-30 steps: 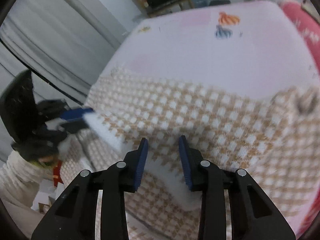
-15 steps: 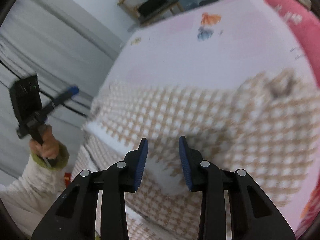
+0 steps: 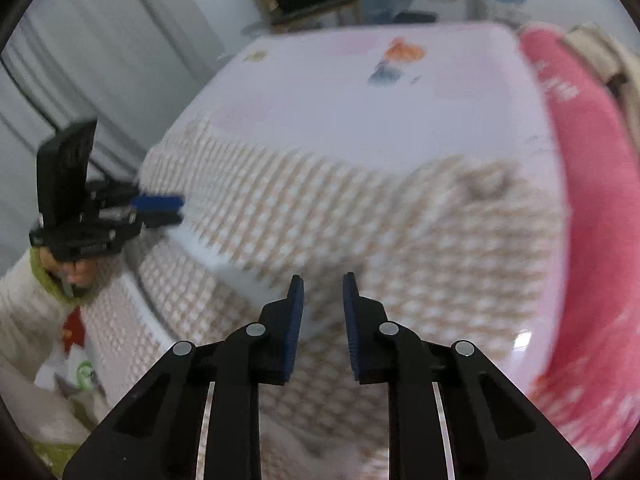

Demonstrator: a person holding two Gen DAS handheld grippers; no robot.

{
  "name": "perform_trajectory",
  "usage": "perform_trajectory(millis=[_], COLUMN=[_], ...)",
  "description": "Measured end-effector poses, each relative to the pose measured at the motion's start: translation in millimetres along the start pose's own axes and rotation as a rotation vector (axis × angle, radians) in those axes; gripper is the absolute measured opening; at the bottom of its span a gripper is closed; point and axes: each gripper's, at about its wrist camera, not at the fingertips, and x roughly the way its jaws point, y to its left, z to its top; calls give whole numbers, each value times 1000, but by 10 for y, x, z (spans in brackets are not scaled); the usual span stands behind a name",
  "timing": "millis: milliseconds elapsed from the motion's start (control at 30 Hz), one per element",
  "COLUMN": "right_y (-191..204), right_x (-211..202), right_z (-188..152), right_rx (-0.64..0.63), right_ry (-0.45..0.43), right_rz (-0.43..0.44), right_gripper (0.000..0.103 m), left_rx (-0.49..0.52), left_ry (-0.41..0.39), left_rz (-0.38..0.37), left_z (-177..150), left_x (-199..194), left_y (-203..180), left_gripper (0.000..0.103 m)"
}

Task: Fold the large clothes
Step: 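Lift the folded edge with both grippers and fold it toward the collar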

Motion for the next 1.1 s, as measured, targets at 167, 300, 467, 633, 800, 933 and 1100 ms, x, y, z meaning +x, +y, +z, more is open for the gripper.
perform_trajectory(millis=[167, 300, 467, 633, 800, 933, 1100], right_y=[-47, -61, -96, 335, 606, 608, 864], right_x=[-107, 322, 305, 282, 837, 782, 785], right_z=[179, 277, 293, 543, 623, 735, 755], right_rx=[22, 2, 23, -52, -119, -57, -132], right_ry=[-91, -48, -20, -71, 8, 22, -7], right_rz=[-24, -111, -140, -39, -36, -1, 79], right_gripper=[21, 16, 16, 16, 16, 18, 18], left_rx=[4, -3, -14, -41, -48, -51, -70], left_ry=[-1, -22, -24, -47, -65, -75, -97], left_rz=[14, 11, 0, -14, 3, -5, -22], left_z=[5, -28, -43, -81, -131, -157, -202], left_x=[15, 9, 0, -17, -47, -72, -100], left_y=[-18, -17, 12, 50, 39, 43, 66], left_gripper=[23, 23, 23, 23, 23, 23, 23])
